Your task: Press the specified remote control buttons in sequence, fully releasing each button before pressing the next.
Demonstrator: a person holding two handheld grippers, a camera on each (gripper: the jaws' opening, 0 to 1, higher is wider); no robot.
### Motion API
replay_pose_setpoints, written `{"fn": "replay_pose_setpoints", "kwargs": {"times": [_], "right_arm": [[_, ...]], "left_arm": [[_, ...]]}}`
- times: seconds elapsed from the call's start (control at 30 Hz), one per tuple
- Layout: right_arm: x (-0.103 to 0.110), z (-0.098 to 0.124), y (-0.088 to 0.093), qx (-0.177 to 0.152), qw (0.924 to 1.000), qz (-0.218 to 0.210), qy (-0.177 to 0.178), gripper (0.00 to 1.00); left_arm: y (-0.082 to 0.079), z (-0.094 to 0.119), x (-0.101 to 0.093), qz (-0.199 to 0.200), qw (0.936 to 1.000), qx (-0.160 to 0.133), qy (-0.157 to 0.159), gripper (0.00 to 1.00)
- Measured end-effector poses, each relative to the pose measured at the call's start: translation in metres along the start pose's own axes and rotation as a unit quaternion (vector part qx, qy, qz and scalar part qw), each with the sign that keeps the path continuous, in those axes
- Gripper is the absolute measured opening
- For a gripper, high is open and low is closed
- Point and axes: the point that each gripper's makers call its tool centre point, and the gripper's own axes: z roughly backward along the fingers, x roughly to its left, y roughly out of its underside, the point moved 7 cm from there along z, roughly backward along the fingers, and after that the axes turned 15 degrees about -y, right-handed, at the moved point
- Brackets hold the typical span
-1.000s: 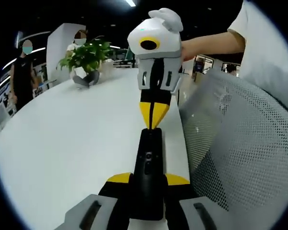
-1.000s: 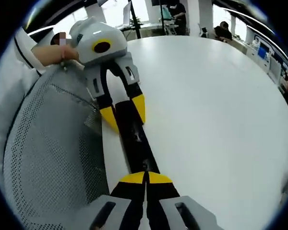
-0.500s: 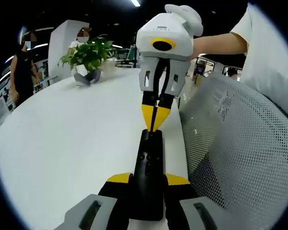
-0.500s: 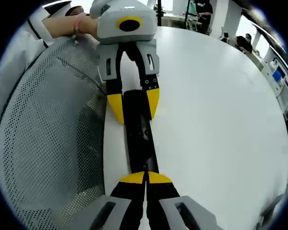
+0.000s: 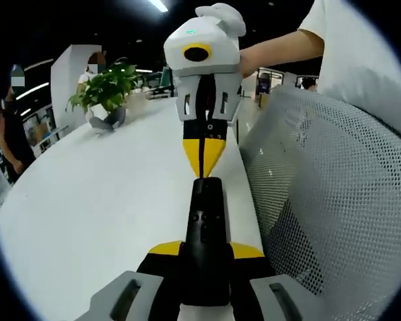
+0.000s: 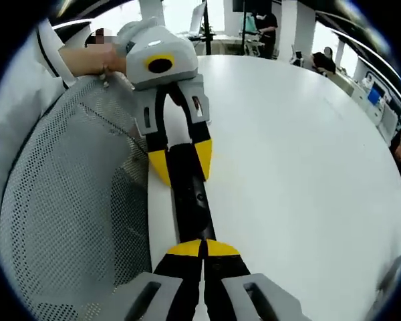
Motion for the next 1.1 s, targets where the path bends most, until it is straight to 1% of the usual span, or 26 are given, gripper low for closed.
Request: {"fn": "replay_pose_setpoints", "kwargs": {"times": [0.07, 0.2, 0.3, 0.37, 0.4, 0.47, 0.57, 0.67, 0.73, 0.8, 0.87, 0.97, 1.03, 1.1], "right_arm": [[0.001, -0.002, 0.001, 0.011, 0.9999, 0.006, 0.002, 0.0], [0.001, -0.004, 0.002, 0.017, 0.9998, 0.014, 0.003, 0.0], [-0.001, -0.004, -0.001, 0.018, 0.9997, 0.011, 0.01, 0.0], [-0.003, -0.006, -0.003, 0.019, 0.9998, 0.005, 0.006, 0.0], [-0.003, -0.005, -0.002, 0.03, 0.9994, 0.015, 0.008, 0.0], [-0.001, -0.007, -0.005, 0.051, 0.9981, 0.034, 0.009, 0.0], [0.0, -0.008, -0.006, 0.065, 0.9968, 0.044, 0.014, 0.0], [0.002, -0.009, -0.007, 0.093, 0.9921, 0.077, 0.032, 0.0], [0.004, -0.01, -0.008, 0.1, 0.9907, 0.083, 0.041, 0.0], [0.007, -0.012, -0.008, 0.107, 0.9884, 0.092, 0.058, 0.0], [0.008, -0.013, -0.007, 0.102, 0.9882, 0.092, 0.068, 0.0], [0.007, -0.012, -0.006, 0.085, 0.9901, 0.075, 0.083, 0.0], [0.007, -0.012, -0.005, 0.077, 0.9908, 0.071, 0.086, 0.0], [0.007, -0.012, -0.004, 0.065, 0.9922, 0.057, 0.09, 0.0]], "left_arm": [[0.0, 0.0, 0.0, 0.001, 1.0, -0.001, 0.001, 0.24], [0.0, 0.0, 0.0, 0.0, 1.0, -0.001, 0.001, 0.24], [0.0, -0.001, 0.001, 0.004, 1.0, -0.001, 0.001, 0.24], [0.0, -0.001, 0.001, 0.011, 0.9999, 0.0, 0.001, 0.24], [0.0, -0.001, 0.001, 0.019, 0.9998, 0.0, 0.001, 0.24], [0.0, -0.001, 0.001, 0.019, 0.9998, 0.0, 0.001, 0.24], [0.0, -0.001, 0.001, 0.021, 0.9998, 0.0, 0.0, 0.24], [0.0, -0.002, 0.002, 0.025, 0.9997, -0.001, 0.0, 0.24], [0.0, -0.002, 0.002, 0.024, 0.9997, 0.0, 0.0, 0.24], [-0.001, -0.002, 0.001, 0.023, 0.9997, 0.0, -0.001, 0.24], [-0.001, -0.002, 0.001, 0.022, 0.9998, 0.001, -0.002, 0.24], [-0.002, -0.001, 0.0, 0.023, 0.9997, 0.001, -0.003, 0.24], [-0.002, -0.001, 0.0, 0.023, 0.9997, 0.001, -0.004, 0.24], [-0.003, -0.001, 0.0, 0.021, 0.9998, 0.001, -0.005, 0.24]]}}
